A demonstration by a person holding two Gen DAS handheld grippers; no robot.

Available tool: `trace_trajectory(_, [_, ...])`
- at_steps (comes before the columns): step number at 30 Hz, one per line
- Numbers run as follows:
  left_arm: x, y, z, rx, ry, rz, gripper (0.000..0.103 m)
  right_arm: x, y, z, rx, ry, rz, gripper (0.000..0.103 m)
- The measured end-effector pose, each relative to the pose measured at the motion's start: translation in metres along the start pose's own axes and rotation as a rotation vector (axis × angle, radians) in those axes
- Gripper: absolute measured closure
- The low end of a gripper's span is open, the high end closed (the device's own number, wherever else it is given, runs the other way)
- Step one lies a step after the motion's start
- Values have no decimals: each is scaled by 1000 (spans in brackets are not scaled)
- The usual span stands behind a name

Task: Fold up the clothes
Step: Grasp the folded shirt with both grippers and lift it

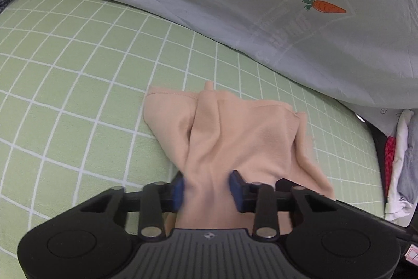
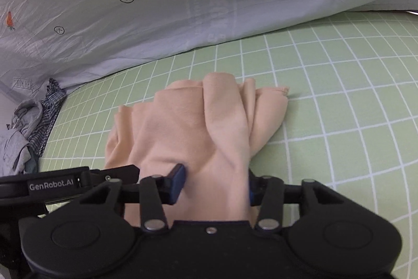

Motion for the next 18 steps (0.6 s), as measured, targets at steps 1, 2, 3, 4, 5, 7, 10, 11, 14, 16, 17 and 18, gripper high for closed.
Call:
trace_trajectory(1, [3, 1, 1, 9, -6, 2, 81, 4, 3, 0, 17, -6, 1, 77])
trace_trajectory(2, [8, 0, 3, -5, -10, 4, 83, 9, 7, -1, 27, -13, -2, 80])
trace_trajectory(3, [17, -5, 5, -14, -16, 12, 86, 15, 11, -1, 29, -21, -6, 80])
trace_trajectory(4, [26, -9, 7, -24, -23, 19, 86, 23, 15, 0, 32, -28, -10, 80])
trace_trajectory(5, [35, -14, 9, -34, -29, 27, 86, 32, 20, 2, 36, -34, -13, 81])
trace_trajectory(7, [62, -25, 19, -32, -54, 43, 87, 55, 33, 8, 58, -57, -10, 81])
trace_trajectory(10, [99, -39, 41, -21, -86, 71, 87, 93, 48, 23, 85, -97, 6, 81])
trace_trajectory(11, [111, -44, 49, -22, -93, 83, 87, 105, 52, 30, 89, -108, 14, 81])
trace_trajectory(14, [139, -64, 74, -72, -95, 92, 87, 134, 57, 51, 90, -126, 53, 81])
trace_trajectory(16, [152, -73, 89, -100, -95, 111, 87, 154, 56, 66, 81, -138, 81, 81])
trace_trajectory(17, [158, -77, 97, -114, -95, 120, 87, 163, 54, 72, 75, -145, 93, 81])
trace_trajectory(18, [164, -82, 104, -128, -95, 130, 87, 172, 51, 79, 64, -152, 104, 81])
Point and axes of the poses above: each gripper's, at about its wrist camera, not at the fingertips, and x roughly against the way its jaws point, y to its left, z to its underside, the point moved 7 cm from there along -x, roughly the way its jaws point, and after that the axes turned 3 degrees about -x, right-handed, at the moved point
